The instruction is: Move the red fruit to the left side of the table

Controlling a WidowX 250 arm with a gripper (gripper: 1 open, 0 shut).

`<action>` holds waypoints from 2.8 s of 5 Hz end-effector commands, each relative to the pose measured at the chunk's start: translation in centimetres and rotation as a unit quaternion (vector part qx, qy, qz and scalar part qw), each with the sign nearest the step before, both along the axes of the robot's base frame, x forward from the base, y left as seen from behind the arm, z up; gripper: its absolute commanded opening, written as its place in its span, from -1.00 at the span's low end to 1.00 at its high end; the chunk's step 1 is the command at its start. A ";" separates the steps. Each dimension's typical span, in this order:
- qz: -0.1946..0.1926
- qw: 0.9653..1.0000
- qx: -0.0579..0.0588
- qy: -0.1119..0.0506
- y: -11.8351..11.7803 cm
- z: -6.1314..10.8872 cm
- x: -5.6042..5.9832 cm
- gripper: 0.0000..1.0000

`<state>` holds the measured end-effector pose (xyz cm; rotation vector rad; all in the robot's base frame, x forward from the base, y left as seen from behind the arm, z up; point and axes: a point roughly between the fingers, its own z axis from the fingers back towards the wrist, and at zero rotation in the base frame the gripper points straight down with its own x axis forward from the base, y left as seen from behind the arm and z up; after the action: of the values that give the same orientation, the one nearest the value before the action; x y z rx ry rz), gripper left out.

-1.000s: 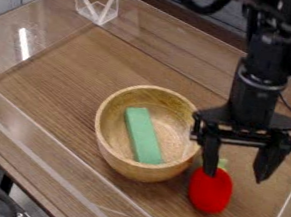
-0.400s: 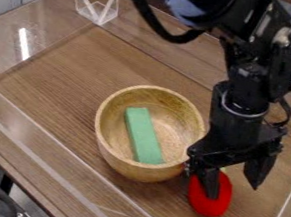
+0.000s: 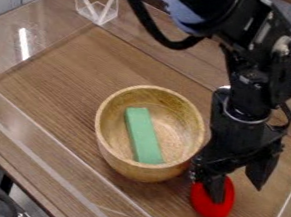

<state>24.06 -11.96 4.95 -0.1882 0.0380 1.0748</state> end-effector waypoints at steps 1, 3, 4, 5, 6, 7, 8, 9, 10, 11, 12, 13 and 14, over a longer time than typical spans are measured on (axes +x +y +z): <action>0.010 1.000 0.001 -0.010 -0.2 0.2 0.1 1.00; 0.027 1.000 0.010 -0.009 -0.4 0.0 -0.1 1.00; 0.035 0.999 0.013 -0.008 -0.4 0.0 -0.1 1.00; 0.041 0.999 0.016 -0.006 -0.4 -0.1 -0.1 1.00; 0.046 0.999 0.019 -0.004 -0.4 -0.1 -0.1 1.00; 0.052 0.998 0.021 -0.003 -0.3 -0.2 0.0 1.00; 0.055 0.998 0.023 -0.001 -0.4 -0.1 0.1 1.00; 0.059 0.998 0.024 0.001 -0.5 -0.1 0.2 1.00; 0.068 0.997 0.022 0.002 -0.5 -0.1 0.3 1.00; 0.072 0.997 0.029 0.005 -0.3 -1.1 0.1 1.00; 0.076 0.996 0.036 0.006 -0.1 -1.9 0.0 1.00; 0.079 0.996 0.041 0.006 0.1 -2.4 -0.1 -1.00; 0.073 0.996 0.045 0.002 0.3 -2.0 -0.1 -1.00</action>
<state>23.73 -11.69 2.83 -0.0980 -0.0086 1.2186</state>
